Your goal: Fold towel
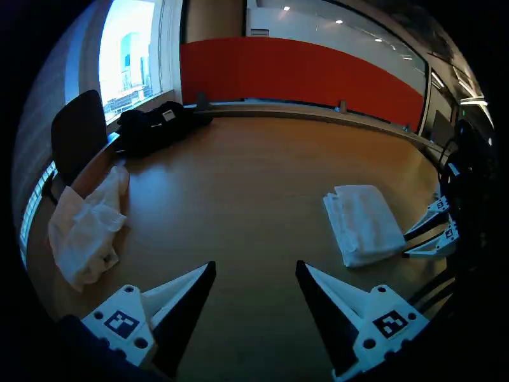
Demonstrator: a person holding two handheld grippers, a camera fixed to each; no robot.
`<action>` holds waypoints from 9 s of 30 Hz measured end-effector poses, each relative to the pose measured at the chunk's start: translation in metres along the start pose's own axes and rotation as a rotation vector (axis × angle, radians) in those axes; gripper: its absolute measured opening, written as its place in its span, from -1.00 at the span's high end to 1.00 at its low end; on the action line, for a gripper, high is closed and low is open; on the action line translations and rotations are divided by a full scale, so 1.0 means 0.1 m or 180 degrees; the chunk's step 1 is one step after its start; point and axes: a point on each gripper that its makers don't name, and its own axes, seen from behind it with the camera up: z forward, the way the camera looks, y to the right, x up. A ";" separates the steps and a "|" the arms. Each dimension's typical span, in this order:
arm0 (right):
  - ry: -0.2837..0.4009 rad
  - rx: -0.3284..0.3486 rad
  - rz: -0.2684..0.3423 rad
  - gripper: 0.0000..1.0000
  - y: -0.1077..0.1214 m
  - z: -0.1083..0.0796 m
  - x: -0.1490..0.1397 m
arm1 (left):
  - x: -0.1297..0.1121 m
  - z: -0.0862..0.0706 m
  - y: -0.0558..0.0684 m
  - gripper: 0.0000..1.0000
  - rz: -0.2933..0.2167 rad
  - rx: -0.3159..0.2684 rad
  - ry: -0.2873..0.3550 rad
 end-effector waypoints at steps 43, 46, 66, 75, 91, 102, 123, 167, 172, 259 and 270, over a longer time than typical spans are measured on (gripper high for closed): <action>0.0466 -0.0081 -0.0258 0.90 0.15 -0.41 0.86 | 0.04 -0.01 0.04 -0.87 0.0027 -0.0019 0.0021; 0.0558 -0.0101 -0.0285 0.90 0.20 -0.49 1.04 | 0.05 -0.02 0.04 -0.87 0.0022 -0.0018 0.0033; 0.0928 -0.0162 -0.0336 0.90 0.39 -1.10 1.77 | 0.06 -0.07 0.05 -0.87 0.0037 -0.0039 0.0065; 0.1007 -0.0225 -0.0266 0.90 0.52 -1.33 1.82 | 0.07 -0.10 0.05 -0.87 0.0047 -0.0056 0.0078; 0.1032 -0.0435 -0.0166 0.90 0.95 -1.80 1.66 | 0.11 -0.08 0.10 -0.87 0.0111 -0.0097 0.0075; 0.0953 -0.0610 -0.0021 0.90 1.42 -2.15 1.32 | 0.14 -0.08 0.13 -0.86 0.0125 -0.0084 0.0078; 0.0794 -0.0979 0.0243 0.90 2.31 -2.70 0.69 | 0.19 -0.05 0.12 -0.86 0.0143 -0.0007 0.0045; 0.0483 -0.1612 0.0692 0.90 3.40 -3.60 -0.35 | 0.31 0.00 0.24 -0.86 0.0310 -0.0010 -0.0002; 0.0453 -0.1631 0.0747 0.90 3.37 -3.63 -0.49 | 0.31 -0.01 0.24 -0.86 0.0315 -0.0013 -0.0001; -0.0739 -0.2134 0.1990 0.85 3.01 -3.15 -3.01 | 0.25 -0.09 0.13 -0.87 0.0401 0.0009 -0.0026; -0.0680 -0.2230 0.1987 0.39 2.95 -3.22 -3.02 | 0.27 -0.08 0.14 -0.87 0.0406 0.0000 -0.0013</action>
